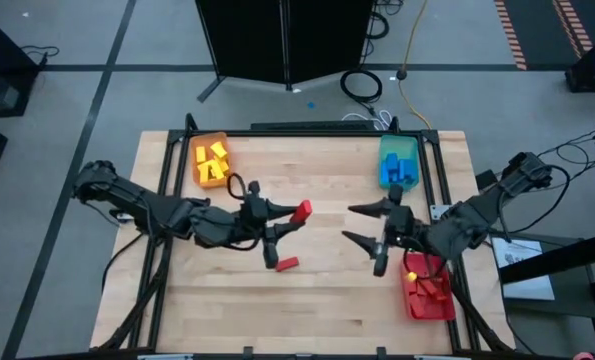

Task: Sort blocks
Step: Put the red block into the red bin

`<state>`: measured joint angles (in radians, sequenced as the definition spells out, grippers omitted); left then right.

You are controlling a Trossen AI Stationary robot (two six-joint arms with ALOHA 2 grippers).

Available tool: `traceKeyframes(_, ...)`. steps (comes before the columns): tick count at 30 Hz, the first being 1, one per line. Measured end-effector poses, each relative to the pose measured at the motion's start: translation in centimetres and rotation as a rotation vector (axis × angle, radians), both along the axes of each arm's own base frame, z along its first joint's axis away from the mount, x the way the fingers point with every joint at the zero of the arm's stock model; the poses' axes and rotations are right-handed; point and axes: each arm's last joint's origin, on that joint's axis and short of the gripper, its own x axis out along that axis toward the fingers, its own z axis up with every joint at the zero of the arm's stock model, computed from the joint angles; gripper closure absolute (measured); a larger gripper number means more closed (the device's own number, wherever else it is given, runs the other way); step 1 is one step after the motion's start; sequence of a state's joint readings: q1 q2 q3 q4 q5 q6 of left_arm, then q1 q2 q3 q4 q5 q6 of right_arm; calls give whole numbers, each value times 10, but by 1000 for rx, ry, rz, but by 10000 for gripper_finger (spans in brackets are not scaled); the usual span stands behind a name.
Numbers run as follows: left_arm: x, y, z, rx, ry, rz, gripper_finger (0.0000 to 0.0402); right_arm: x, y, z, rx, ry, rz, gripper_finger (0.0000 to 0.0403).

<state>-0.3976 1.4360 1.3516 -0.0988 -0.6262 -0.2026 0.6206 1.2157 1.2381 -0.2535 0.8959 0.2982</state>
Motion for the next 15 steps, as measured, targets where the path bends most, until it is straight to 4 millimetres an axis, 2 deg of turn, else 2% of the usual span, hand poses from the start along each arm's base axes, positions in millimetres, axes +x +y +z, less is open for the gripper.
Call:
traceKeyframes(6, 9, -5, -6, 1, -3, -36, 308, 7, -1, 21, -58, -147, 106, 110)
traceKeyframes(15, 27, -5, 0, 17, -170, -137, 308, 18, 0, 22, -44, -198, 155, 94)
